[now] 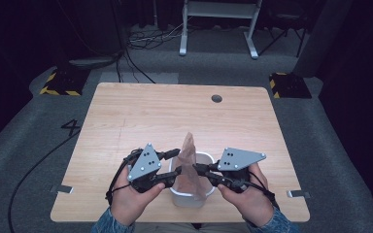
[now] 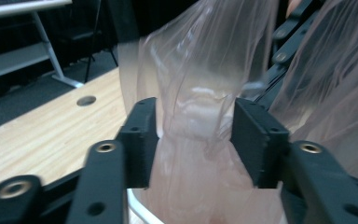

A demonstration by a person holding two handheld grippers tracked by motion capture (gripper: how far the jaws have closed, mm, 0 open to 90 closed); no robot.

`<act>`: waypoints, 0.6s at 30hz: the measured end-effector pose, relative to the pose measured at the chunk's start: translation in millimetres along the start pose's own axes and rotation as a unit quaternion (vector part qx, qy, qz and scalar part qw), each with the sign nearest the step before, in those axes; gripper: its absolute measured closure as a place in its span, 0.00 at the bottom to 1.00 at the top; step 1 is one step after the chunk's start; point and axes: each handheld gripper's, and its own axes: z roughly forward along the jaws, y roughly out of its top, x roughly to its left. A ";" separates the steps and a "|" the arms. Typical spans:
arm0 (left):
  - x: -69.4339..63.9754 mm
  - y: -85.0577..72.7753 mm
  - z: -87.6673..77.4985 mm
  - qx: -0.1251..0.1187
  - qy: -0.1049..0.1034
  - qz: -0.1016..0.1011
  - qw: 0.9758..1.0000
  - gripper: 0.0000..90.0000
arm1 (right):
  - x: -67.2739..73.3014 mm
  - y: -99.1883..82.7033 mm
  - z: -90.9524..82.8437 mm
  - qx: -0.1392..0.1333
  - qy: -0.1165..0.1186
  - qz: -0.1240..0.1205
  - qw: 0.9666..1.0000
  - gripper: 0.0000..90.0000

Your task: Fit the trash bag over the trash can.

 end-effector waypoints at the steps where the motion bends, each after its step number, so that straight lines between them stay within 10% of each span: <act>1: 0.2 -1.3 0.8 0.005 -0.004 0.000 1.000 0.83 | -0.2 -0.8 -0.1 0.000 0.000 0.001 1.000 0.99; 4: 0.7 -3.7 -0.1 0.026 0.016 0.014 0.999 0.99 | -2.5 -1.7 -5.3 -0.004 -0.009 0.004 1.000 0.98; 13: -2.4 2.4 -10.9 0.039 0.021 0.039 0.998 1.00 | -20.0 -3.5 -27.5 -0.022 -0.065 0.011 0.998 0.96; 18: -8.6 6.1 -8.3 0.032 0.006 0.048 0.998 1.00 | -12.5 5.9 -17.0 -0.046 -0.058 -0.015 0.997 0.58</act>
